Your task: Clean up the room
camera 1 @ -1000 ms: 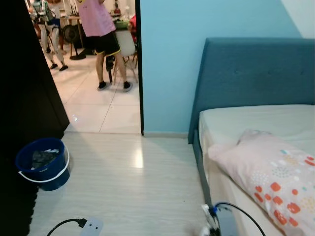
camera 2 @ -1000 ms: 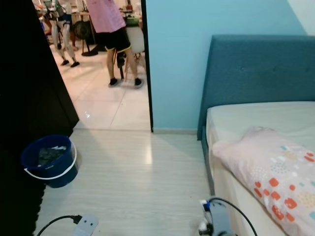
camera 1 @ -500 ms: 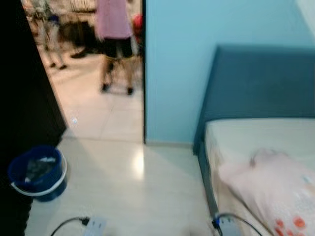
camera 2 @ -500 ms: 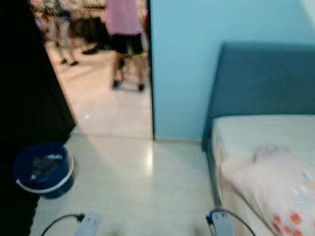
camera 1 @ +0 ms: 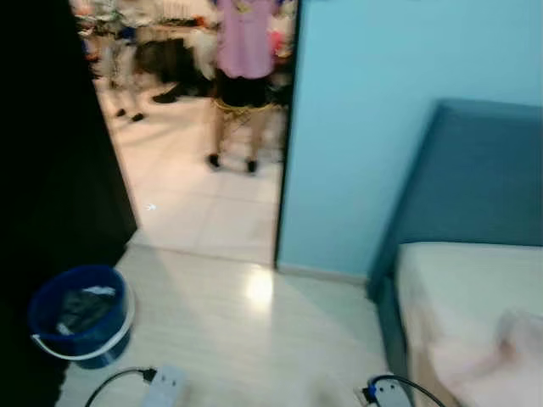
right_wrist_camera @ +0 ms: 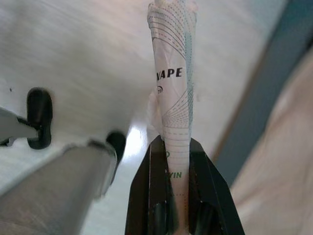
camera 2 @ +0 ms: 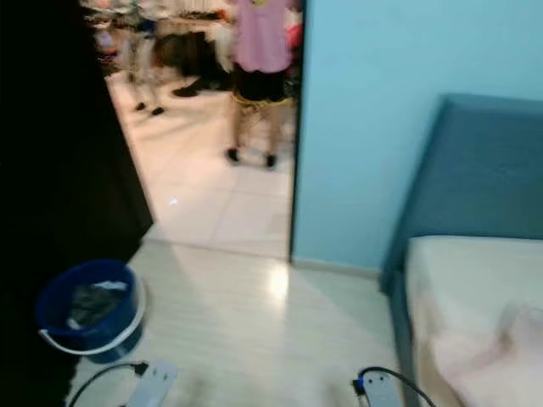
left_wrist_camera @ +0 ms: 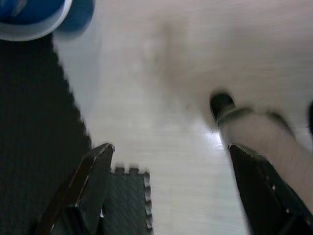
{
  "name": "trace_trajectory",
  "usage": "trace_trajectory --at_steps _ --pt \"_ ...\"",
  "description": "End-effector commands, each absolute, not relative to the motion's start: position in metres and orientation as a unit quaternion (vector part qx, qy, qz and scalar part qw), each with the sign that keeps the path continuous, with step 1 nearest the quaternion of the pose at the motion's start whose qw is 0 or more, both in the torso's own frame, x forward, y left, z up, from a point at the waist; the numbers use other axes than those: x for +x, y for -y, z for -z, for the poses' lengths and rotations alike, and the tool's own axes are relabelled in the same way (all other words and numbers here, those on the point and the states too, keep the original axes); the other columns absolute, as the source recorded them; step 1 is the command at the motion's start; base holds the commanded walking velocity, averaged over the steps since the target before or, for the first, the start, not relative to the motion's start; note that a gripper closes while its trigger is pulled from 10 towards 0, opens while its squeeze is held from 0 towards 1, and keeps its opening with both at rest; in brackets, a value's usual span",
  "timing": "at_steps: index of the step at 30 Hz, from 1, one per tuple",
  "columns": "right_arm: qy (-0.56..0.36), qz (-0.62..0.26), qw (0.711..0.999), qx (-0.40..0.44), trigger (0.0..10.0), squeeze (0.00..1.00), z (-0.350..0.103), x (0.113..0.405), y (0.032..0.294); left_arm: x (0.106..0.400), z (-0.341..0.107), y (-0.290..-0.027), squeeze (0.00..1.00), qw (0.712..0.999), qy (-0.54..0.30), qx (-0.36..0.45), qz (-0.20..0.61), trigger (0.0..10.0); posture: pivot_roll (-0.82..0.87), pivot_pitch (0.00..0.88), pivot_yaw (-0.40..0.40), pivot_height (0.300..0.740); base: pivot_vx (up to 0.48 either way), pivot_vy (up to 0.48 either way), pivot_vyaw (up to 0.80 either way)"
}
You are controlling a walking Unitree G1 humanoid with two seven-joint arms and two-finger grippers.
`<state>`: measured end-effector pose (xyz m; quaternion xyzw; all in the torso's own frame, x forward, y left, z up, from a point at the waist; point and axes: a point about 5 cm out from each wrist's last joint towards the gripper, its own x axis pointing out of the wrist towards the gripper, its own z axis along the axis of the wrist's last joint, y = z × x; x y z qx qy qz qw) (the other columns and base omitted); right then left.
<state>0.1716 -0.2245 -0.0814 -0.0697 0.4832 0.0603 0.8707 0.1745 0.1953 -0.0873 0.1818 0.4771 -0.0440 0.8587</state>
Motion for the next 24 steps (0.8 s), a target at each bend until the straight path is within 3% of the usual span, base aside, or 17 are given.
trace_trajectory --at_steps 1,24 --pt "-0.475 -0.073 0.875 -0.065 10.0 0.00 0.081 0.175 0.215 0.170 0.089 -0.202 0.00 0.851 -0.489 0.188 0.041 10.0 0.04 0.000 -0.059 0.740 0.386 0.000 0.79" --pt "-0.441 -0.093 0.888 -0.085 10.0 0.00 0.068 0.198 0.218 0.172 0.088 -0.199 0.00 0.853 -0.486 0.188 0.043 10.0 0.04 0.000 -0.064 0.740 0.384 0.000 0.79"
